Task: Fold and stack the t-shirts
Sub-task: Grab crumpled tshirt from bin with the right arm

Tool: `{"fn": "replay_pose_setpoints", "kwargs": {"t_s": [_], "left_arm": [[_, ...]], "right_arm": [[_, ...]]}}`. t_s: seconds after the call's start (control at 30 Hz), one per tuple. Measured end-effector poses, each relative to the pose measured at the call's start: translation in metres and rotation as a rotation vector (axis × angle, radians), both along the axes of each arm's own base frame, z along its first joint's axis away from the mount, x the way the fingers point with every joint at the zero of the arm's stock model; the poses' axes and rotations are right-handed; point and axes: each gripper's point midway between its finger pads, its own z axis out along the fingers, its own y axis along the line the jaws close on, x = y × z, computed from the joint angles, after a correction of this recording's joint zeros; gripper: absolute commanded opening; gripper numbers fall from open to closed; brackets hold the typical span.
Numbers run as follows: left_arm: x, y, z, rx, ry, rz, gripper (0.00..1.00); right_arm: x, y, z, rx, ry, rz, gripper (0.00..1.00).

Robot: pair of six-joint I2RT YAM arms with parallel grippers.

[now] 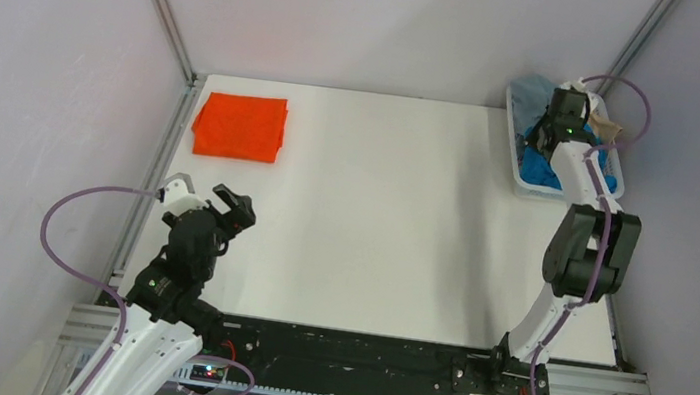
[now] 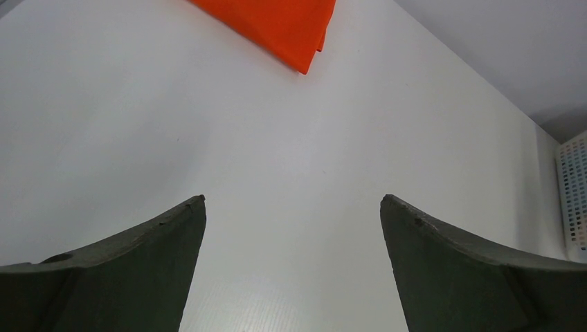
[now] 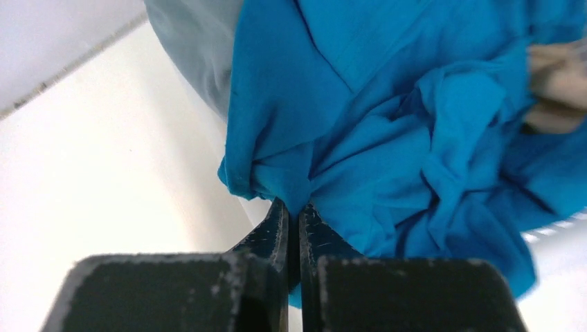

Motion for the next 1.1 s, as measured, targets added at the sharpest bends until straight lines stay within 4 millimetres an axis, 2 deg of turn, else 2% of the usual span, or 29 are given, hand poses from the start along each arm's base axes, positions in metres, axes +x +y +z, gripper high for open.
{"fn": "replay_pose_setpoints", "kwargs": {"t_s": [0.1,0.17,0.23,0.37,0.5,0.57,0.67,0.73,1.0,1.1], "left_arm": [[0.000,0.000,0.000,0.000,0.000,-0.001,1.00],[0.000,0.000,0.000,-0.001,0.000,-0.002,1.00],[0.000,-0.001,0.000,-0.002,0.000,-0.005,1.00],[0.000,-0.001,0.001,-0.005,-0.005,-0.008,1.00],[-0.001,-0.001,0.002,-0.007,-0.010,-0.008,1.00],[-0.001,-0.001,0.003,-0.008,-0.012,-0.007,1.00],[-0.001,-0.001,0.003,-0.008,-0.013,-0.007,1.00],[-0.001,-0.001,0.003,-0.008,-0.013,-0.007,1.00],[-0.001,0.000,0.003,-0.006,-0.014,-0.002,1.00],[-0.001,0.000,0.003,-0.006,-0.014,0.000,1.00]], "right_arm": [[-0.014,-0.008,0.043,-0.056,-0.053,-0.019,0.00],[-0.026,-0.014,0.081,-0.097,-0.113,-0.032,0.00],[-0.043,-0.020,0.127,-0.144,-0.197,-0.047,0.00],[-0.076,-0.026,0.202,-0.224,-0.342,-0.066,0.00],[-0.093,-0.030,0.262,-0.287,-0.464,-0.071,0.00],[-0.095,-0.030,0.280,-0.304,-0.501,-0.069,0.00],[-0.092,-0.031,0.293,-0.320,-0.523,-0.067,0.00],[-0.086,-0.031,0.293,-0.324,-0.521,-0.064,0.00],[-0.052,-0.033,0.268,-0.315,-0.454,-0.044,0.00],[-0.039,-0.032,0.273,-0.310,-0.454,-0.030,0.00]]}}
